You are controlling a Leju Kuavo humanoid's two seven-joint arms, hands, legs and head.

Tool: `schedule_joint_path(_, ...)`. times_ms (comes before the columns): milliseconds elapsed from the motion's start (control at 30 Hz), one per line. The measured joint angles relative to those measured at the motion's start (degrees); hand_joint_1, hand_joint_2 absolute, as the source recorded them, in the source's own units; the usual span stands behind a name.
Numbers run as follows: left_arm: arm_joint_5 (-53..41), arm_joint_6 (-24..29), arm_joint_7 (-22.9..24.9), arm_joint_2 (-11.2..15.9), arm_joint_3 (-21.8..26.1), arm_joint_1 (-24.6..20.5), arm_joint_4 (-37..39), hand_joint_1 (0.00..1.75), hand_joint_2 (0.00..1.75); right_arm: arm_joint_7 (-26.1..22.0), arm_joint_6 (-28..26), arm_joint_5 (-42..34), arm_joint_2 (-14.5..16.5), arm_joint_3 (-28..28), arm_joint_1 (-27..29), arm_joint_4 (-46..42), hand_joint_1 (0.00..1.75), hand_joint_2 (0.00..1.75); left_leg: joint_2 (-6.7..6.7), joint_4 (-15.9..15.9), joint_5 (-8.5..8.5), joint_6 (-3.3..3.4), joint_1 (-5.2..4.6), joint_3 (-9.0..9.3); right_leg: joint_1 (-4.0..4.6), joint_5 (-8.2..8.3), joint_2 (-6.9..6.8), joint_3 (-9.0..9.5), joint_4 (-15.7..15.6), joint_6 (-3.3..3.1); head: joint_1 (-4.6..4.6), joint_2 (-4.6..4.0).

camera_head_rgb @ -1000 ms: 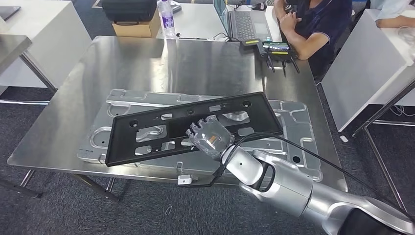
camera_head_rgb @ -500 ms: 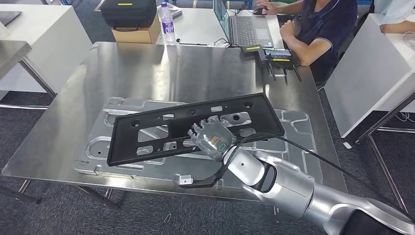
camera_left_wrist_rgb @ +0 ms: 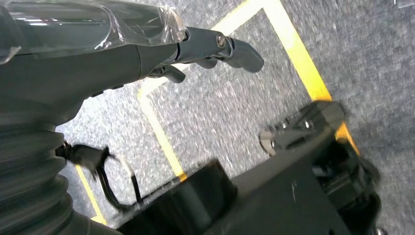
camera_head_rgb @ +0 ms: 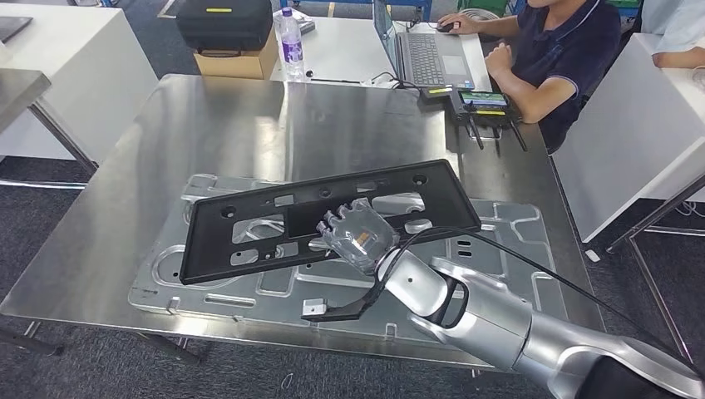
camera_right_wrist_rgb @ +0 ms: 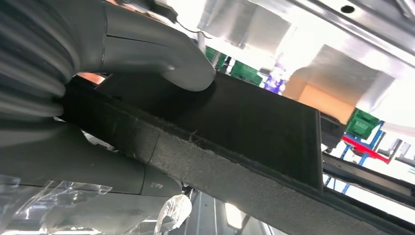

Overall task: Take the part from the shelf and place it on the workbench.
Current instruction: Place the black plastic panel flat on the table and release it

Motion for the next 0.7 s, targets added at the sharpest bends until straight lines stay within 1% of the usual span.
schedule_joint_path(33,-0.01,0.02,0.0,0.01,0.0,0.01,0.0,0.0,1.75,0.01,0.0,-0.02,0.0,-0.01,-0.07,-0.01,1.75,1.75,-0.02,-0.09,-0.13,0.39,0.05,0.33,-0.06,-1.01,-0.03,-0.96,2.22,0.22,0.05,0.0)
schedule_joint_path(67,-0.02,0.03,-0.01,0.03,0.0,0.02,0.0,0.0,1.75,0.01,-0.01,-0.03,0.0,-0.01,-0.11,-0.02,1.75,1.75,-0.02,-0.12,-0.32,0.74,0.05,0.62,-0.07,-2.37,-0.06,-2.68,5.69,0.35,0.1,0.0)
schedule_joint_path(100,-0.02,0.03,-0.01,0.04,0.0,0.01,0.0,0.0,1.75,0.02,0.0,-0.06,0.0,0.01,-0.11,-0.01,1.75,1.75,-0.01,-0.12,-0.54,1.04,-0.03,0.85,-0.02,-3.86,-0.06,-5.06,9.98,0.41,0.14,0.0)
schedule_joint_path(133,-0.02,0.03,-0.01,0.04,0.0,0.06,0.0,0.0,1.75,0.02,0.01,-0.1,-0.02,0.01,-0.04,-0.01,1.75,1.75,-0.02,-0.12,-0.77,1.25,-0.13,1.09,0.01,-4.97,-0.05,-7.56,13.99,0.41,0.16,0.0)
schedule_joint_path(167,-0.01,0.03,-0.01,0.04,0.0,0.15,0.0,0.0,1.75,0.02,0.02,-0.13,-0.04,0.02,0.1,0.0,1.75,1.75,-0.06,-0.12,-1.03,1.38,-0.25,1.37,0.04,-5.17,-0.05,-9.42,16.47,0.34,0.17,0.0)
schedule_joint_path(200,0.01,0.02,-0.01,0.04,0.0,0.25,0.0,0.0,1.75,0.01,0.03,-0.16,-0.06,0.02,0.22,0.01,1.75,1.75,-0.14,-0.12,-1.32,1.45,-0.36,1.74,0.05,-4.25,-0.05,-10.26,16.8,0.18,0.17,0.0)
schedule_joint_path(233,0.02,0.02,-0.01,0.04,0.0,0.33,0.0,0.0,1.75,0.01,0.03,-0.17,-0.08,0.02,0.29,0.01,1.75,1.75,-0.24,-0.12,-1.64,1.43,-0.45,2.2,0.09,-2.24,-0.05,-9.88,14.69,-0.1,0.17,0.0)
schedule_joint_path(267,0.02,0.02,-0.01,0.04,0.0,0.37,0.0,0.0,1.75,0.0,0.03,-0.17,-0.09,0.02,0.28,0.01,1.75,1.75,-0.35,-0.12,-1.99,1.37,-0.53,2.7,0.17,0.36,-0.04,-8.5,10.8,-0.46,0.17,0.0)
schedule_joint_path(300,0.01,0.02,-0.01,0.02,0.0,0.36,0.0,0.0,1.75,0.0,0.03,-0.17,-0.1,0.02,0.2,0.01,1.75,1.75,-0.44,-0.11,-2.35,1.24,-0.65,3.12,0.34,2.55,-0.03,-6.75,6.51,-0.88,0.17,0.0)
schedule_joint_path(333,0.0,0.03,-0.01,0.01,0.0,0.35,0.0,0.0,1.75,0.0,0.02,-0.17,-0.1,0.02,0.09,0.0,1.75,1.75,-0.53,-0.09,-2.71,1.02,-0.78,3.4,0.55,3.94,-0.04,-5.23,2.94,-1.22,0.17,0.01)
schedule_joint_path(367,0.0,0.03,-0.01,-0.01,0.0,0.34,0.0,0.0,1.75,-0.01,0.02,-0.17,-0.1,0.02,-0.01,-0.01,1.75,1.75,-0.57,-0.09,-3.01,0.79,-0.84,3.54,0.73,4.49,-0.06,-4.26,0.75,-1.48,0.16,0.01)
schedule_joint_path(400,0.0,0.04,-0.01,-0.03,0.0,0.35,0.0,0.0,1.75,-0.01,0.02,-0.18,-0.1,0.02,-0.08,-0.01,1.75,1.75,-0.6,-0.14,-3.25,0.5,-0.84,3.59,0.92,4.32,-0.06,-3.85,-0.14,-1.68,0.16,0.01)
schedule_joint_path(467,-0.01,0.04,-0.01,-0.01,-0.01,0.4,0.0,0.0,1.75,0.02,0.02,-0.19,-0.11,0.02,-0.14,-0.02,1.75,1.75,-0.58,-0.15,-3.74,-0.09,-0.7,3.68,0.91,4.04,-0.08,-3.55,-0.58,-1.97,0.18,0.0)
schedule_joint_path(500,-0.01,0.05,-0.01,0.01,-0.01,0.41,0.0,0.0,1.75,0.03,0.02,-0.2,-0.11,0.01,-0.18,-0.02,1.75,1.75,-0.52,0.47,-4.25,-0.4,-0.64,3.51,0.82,3.93,-0.09,-3.33,-0.77,-2.19,0.14,0.0)
schedule_joint_path(533,-0.02,0.06,-0.01,0.03,-0.01,0.4,0.0,0.0,1.75,0.04,0.02,-0.21,-0.11,0.01,-0.23,-0.03,1.75,1.75,-0.47,2.23,-5.21,-0.7,-0.56,2.74,0.67,3.83,-0.11,-3.07,-0.94,-2.43,0.09,0.0)
schedule_joint_path(567,0.01,0.07,-0.02,0.04,0.01,0.39,0.0,0.0,1.75,0.04,0.02,-0.21,-0.11,0.0,-0.25,-0.04,1.75,1.75,-0.42,5.25,-6.53,-0.98,-0.39,1.23,0.59,3.7,-0.14,-2.83,-1.05,-2.63,0.03,0.0)
schedule_joint_path(633,0.06,0.07,-0.18,0.04,0.05,0.2,0.0,0.0,1.75,0.04,0.03,-0.23,-0.11,0.01,-0.16,-0.03,1.75,1.75,-0.38,13.31,-9.26,-1.42,-0.15,-3.26,0.57,3.28,-0.13,-2.53,-1.0,-2.87,-0.05,0.0)
schedule_joint_path(667,0.08,0.07,-0.24,0.04,0.09,0.07,0.0,0.0,1.75,0.04,0.04,-0.25,-0.12,0.02,-0.03,-0.02,1.75,1.75,-0.34,16.12,-9.66,-1.63,-0.04,-5.11,0.56,3.05,-0.14,-2.33,-0.98,-2.86,-0.07,0.0)
schedule_joint_path(700,0.07,0.07,-0.28,0.04,0.13,-0.04,0.0,0.0,1.75,0.03,0.03,-0.27,-0.1,0.03,0.08,-0.02,1.75,1.75,-0.28,16.91,-9.03,-1.83,0.07,-6.03,0.48,2.77,-0.13,-2.05,-0.96,-2.8,-0.07,0.0)
